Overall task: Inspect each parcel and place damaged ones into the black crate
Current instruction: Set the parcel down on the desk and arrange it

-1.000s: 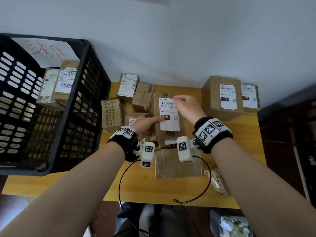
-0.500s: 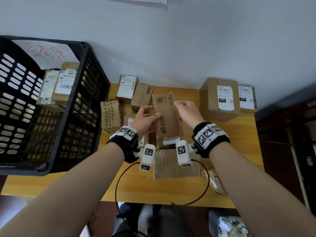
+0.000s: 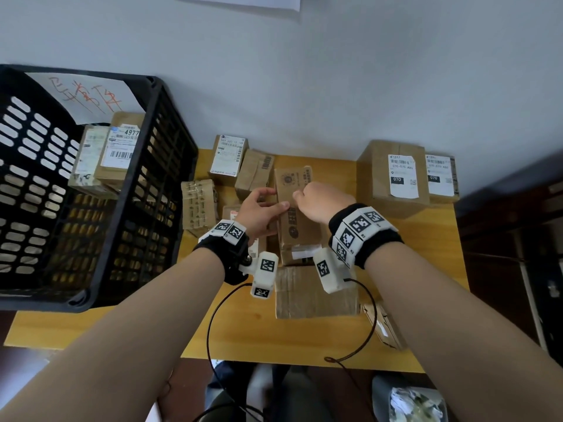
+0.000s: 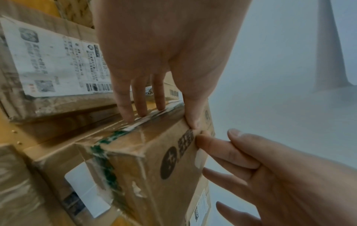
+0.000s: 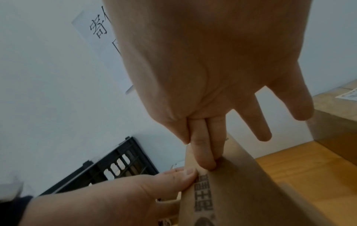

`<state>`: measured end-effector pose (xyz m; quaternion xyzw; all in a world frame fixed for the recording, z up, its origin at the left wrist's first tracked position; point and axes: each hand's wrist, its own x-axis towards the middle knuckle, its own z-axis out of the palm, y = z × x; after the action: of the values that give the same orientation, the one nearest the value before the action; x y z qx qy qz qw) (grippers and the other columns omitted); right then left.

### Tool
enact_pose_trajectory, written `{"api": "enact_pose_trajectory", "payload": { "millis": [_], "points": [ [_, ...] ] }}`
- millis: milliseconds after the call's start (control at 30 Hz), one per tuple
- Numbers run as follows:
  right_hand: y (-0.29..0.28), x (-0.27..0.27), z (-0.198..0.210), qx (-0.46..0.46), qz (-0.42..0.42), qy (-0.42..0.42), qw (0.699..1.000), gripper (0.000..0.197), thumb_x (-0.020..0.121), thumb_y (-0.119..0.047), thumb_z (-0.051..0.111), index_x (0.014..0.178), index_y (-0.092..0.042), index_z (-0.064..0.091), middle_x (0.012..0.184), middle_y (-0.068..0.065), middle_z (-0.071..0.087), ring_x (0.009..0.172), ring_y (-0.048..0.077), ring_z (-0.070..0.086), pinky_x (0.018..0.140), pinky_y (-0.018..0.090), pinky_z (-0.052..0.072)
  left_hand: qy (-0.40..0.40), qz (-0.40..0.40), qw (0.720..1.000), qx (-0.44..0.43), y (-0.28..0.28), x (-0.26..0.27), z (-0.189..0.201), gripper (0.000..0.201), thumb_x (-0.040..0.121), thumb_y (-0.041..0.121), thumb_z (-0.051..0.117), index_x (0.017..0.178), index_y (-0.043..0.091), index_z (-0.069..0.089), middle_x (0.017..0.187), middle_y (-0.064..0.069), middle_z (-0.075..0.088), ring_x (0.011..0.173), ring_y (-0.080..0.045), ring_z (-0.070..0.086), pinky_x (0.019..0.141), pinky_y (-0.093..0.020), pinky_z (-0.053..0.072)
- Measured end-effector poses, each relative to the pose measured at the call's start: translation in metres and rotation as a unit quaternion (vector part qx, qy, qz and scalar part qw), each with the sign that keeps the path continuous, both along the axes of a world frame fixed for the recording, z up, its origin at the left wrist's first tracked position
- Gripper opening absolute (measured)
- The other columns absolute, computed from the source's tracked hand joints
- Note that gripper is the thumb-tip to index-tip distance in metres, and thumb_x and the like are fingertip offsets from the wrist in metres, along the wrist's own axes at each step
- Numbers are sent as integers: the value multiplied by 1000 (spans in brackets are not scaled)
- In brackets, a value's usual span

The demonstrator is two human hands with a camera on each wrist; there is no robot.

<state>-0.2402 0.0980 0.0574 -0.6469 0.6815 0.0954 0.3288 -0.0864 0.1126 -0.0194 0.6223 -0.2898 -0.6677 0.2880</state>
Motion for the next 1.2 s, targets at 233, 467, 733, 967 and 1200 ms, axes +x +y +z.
{"api": "enact_pose_trajectory", "payload": {
  "millis": [233,467,733,967,1200],
  "points": [
    [7,-1,-2,-33,6,31,999,42,110,-42,31,113,-18,65,100,3,58,91,26,56,77,34,40,-8,19,1000,2,2,-2,-4,45,91,16,79,130,22,56,120,-8,71,101,-23,74,63,-36,64],
    [24,-18,-29,-70,-206,-303,928,39,108,-39,44,104,-22,79,112,-15,70,94,4,63,69,19,46,-21,15,998,51,4,5,-9,75,87,33,84,146,16,41,128,-7,66,103,-17,69,54,-31,59],
    [30,-23,-39,-76,-358,-392,844,29,104,-32,54,100,-23,81,103,-14,75,101,14,69,93,47,60,37,-3,993,115,11,-10,-21,68,91,74,54,144,33,48,132,-9,67,122,-35,62,95,-67,53],
    [30,-39,-43,-74,-408,-408,814,24,103,-31,55,101,-23,78,100,-9,77,100,17,71,90,43,58,-41,52,995,71,2,-11,-8,99,74,50,90,147,20,30,135,-6,56,115,-22,61,92,-46,58],
    [24,-45,-52,-21,-361,-329,872,25,106,-30,54,114,-17,73,117,13,73,114,34,67,102,47,54,-100,48,993,41,2,-14,-24,63,76,20,92,121,21,48,128,-7,67,109,-28,69,89,-57,61]
  ]
}}
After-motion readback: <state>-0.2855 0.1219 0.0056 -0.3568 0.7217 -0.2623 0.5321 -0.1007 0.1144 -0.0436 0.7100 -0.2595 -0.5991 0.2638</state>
